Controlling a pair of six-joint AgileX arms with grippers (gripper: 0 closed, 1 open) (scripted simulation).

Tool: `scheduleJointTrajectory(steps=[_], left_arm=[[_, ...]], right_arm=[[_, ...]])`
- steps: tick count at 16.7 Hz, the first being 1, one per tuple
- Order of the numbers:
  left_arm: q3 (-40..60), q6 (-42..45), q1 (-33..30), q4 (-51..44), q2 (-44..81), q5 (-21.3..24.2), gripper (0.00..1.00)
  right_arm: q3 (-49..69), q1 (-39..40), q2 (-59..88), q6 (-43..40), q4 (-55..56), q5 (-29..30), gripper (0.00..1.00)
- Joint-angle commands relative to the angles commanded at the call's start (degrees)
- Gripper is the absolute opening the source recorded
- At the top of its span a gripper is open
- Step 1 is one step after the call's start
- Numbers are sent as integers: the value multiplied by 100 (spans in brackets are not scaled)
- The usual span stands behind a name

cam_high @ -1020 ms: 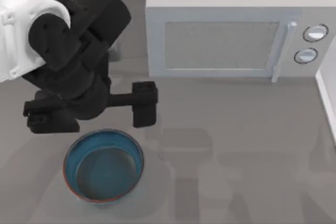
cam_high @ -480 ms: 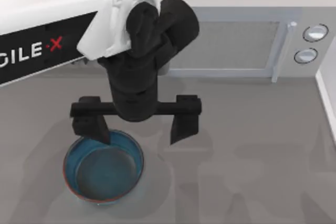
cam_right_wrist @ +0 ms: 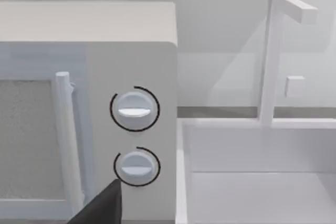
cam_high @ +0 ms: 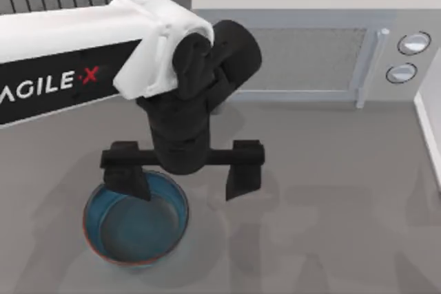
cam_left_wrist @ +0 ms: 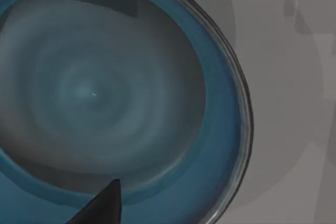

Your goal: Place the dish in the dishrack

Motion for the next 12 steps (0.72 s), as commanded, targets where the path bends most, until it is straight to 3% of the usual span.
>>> scheduleJointTrajectory(steps=[6, 11, 12], left_arm=[[-955, 1, -3, 1425, 442, 2, 100], [-1016, 0, -4, 1496, 469, 2, 100], [-1016, 0, -4, 1496, 469, 2, 92]], right_arm=[[0, 0, 0, 0, 0, 0, 100], [0, 0, 0, 0, 0, 0, 100], [0, 0, 0, 0, 0, 0, 100]])
